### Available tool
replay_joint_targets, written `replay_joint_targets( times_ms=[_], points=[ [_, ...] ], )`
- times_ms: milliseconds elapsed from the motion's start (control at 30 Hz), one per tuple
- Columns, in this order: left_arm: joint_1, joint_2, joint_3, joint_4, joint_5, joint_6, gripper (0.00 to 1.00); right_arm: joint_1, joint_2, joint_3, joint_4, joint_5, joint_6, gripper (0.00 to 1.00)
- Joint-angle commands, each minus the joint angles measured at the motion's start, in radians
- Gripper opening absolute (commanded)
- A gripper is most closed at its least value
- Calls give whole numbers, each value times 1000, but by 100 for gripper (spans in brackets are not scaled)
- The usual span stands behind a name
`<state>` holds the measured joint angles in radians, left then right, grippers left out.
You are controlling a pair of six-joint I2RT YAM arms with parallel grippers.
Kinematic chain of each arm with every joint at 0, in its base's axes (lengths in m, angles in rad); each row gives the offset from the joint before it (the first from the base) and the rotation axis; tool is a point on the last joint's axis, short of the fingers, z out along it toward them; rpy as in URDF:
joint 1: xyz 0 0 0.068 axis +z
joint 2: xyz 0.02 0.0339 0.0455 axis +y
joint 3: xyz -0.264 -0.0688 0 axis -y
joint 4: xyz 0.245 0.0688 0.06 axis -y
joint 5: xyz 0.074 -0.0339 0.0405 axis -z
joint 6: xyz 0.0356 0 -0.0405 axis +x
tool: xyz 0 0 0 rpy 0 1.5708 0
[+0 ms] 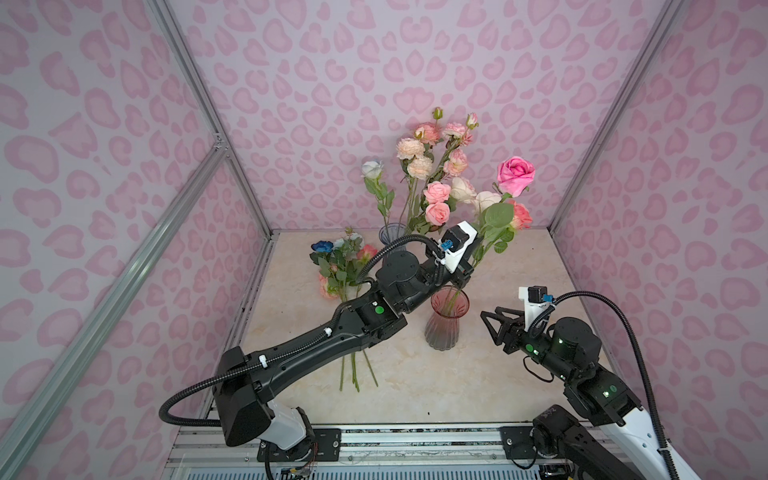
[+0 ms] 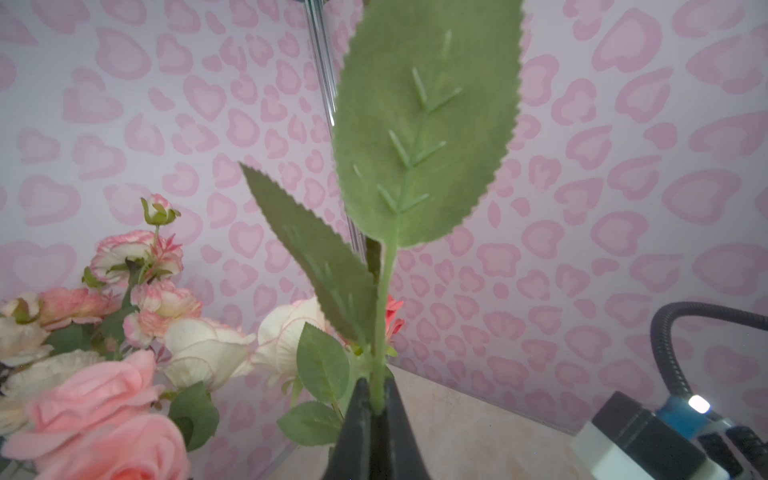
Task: Arrange the flowers into the vase
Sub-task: 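Carry the pink rose over the pink-grey vase and lower its stem, then open the left gripper and move it back to the rose bunch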
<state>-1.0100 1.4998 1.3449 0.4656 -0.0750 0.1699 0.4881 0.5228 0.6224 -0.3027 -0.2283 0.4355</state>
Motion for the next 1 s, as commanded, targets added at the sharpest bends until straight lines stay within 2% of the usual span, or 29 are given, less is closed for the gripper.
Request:
replay_joint_targets(
  times_ms=[0, 367, 533, 733, 833, 900, 967],
  points=[
    [-1, 2, -59, 122, -61, -121, 3, 0, 5, -7, 34, 4, 6, 58],
    [-1, -59, -218, 234, -232, -238, 3, 0, 16, -4, 49, 8, 3, 58],
    [-1, -76, -281, 259, -273, -279, 7, -1, 31, 4, 58, -3, 4, 58],
    [-1, -76, -331, 243, -284, -310, 13, 0, 37, 17, 51, -2, -3, 58],
    [-1, -78, -334, 199, -277, -316, 22, -1, 41, 19, 50, 1, 2, 58],
    [-2, -91, -349, 181, -275, -315, 24, -1, 37, 22, 48, 0, 2, 58],
    [-2, -108, -363, 159, -287, -319, 30, -1, 35, 20, 48, 5, 1, 58]
  ],
)
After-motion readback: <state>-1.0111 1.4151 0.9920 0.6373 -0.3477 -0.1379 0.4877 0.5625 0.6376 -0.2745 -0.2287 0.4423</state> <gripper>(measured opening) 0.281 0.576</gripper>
